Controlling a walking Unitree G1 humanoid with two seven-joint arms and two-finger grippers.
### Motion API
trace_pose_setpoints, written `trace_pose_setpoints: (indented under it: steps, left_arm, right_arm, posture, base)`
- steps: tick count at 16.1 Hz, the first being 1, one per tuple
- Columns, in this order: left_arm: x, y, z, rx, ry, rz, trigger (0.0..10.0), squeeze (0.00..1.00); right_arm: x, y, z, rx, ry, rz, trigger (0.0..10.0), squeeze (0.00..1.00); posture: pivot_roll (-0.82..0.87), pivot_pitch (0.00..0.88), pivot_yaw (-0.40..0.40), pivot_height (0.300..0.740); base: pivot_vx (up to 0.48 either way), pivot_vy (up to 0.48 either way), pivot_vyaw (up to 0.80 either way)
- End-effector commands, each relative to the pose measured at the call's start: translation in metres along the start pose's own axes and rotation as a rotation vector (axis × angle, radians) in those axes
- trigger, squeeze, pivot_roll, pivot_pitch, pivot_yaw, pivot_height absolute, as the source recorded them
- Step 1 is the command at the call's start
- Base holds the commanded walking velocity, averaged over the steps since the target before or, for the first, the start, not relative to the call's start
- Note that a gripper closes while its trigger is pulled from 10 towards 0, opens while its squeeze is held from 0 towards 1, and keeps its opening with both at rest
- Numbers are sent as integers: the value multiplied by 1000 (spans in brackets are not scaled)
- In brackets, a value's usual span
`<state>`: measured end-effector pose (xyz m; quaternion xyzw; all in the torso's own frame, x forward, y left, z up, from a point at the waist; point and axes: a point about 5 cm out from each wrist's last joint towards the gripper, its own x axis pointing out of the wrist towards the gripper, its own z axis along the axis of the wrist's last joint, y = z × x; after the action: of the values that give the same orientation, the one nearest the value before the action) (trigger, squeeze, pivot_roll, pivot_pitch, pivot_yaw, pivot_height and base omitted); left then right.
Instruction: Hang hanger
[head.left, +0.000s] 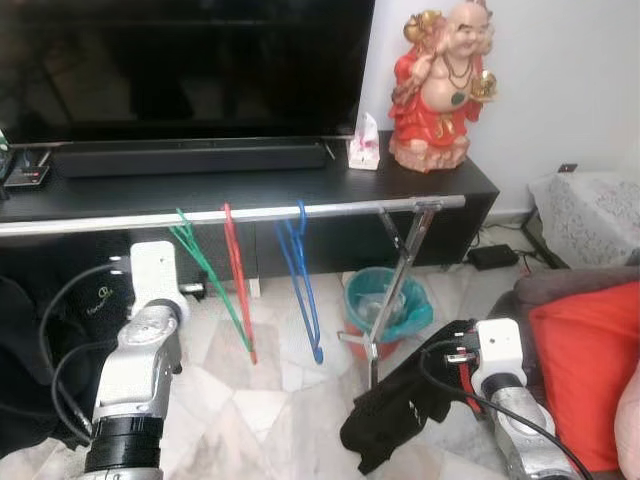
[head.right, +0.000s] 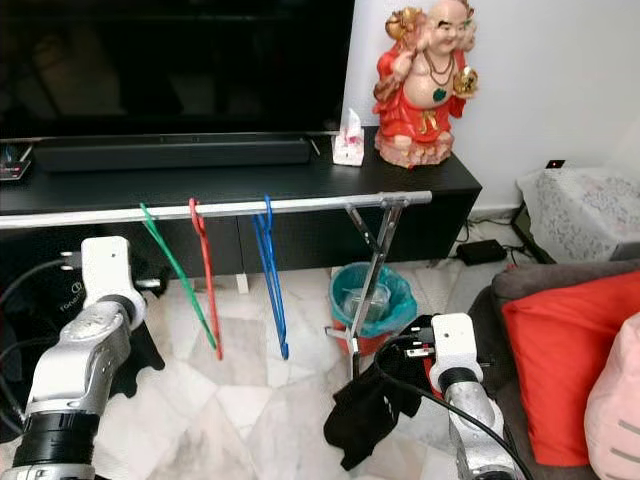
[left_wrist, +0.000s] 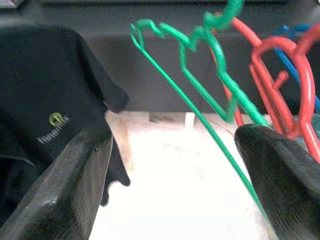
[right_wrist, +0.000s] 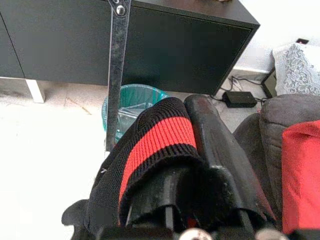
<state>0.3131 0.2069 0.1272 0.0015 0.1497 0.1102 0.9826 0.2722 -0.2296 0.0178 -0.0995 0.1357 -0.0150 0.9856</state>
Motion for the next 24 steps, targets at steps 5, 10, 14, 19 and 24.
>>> trace_pose_setpoints:
  steps: [5,10,14,19,24]
  left_arm:
    - [-3,-4,22,-25,-37,11,10000,1000]
    - [-11,1,39,67,-31,36,10000,0]
    - [-16,-12,53,-8,-75,-54,10000,0]
    - [-20,-39,34,38,43,-246,10000,0]
    - [-7,-30,5,86,119,-127,10000,0]
  right_arm:
    - [5,-2,8,9,-23,8,10000,0]
    - [5,-1,9,9,-22,16,10000,0]
    - [6,0,9,11,-22,23,10000,0]
    - [6,1,9,12,-19,33,10000,0]
    - [6,1,9,8,-14,43,10000,0]
  posture:
    - [95,0,-61,740]
    - [105,0,-64,740]
    - [109,0,-71,740]
    - [105,0,-70,740]
    - [112,0,-81,740]
  base:
    - [0,0,0]
    - [0,0,0]
    - [0,0,0]
    - [0,0,0]
    - [0,0,0]
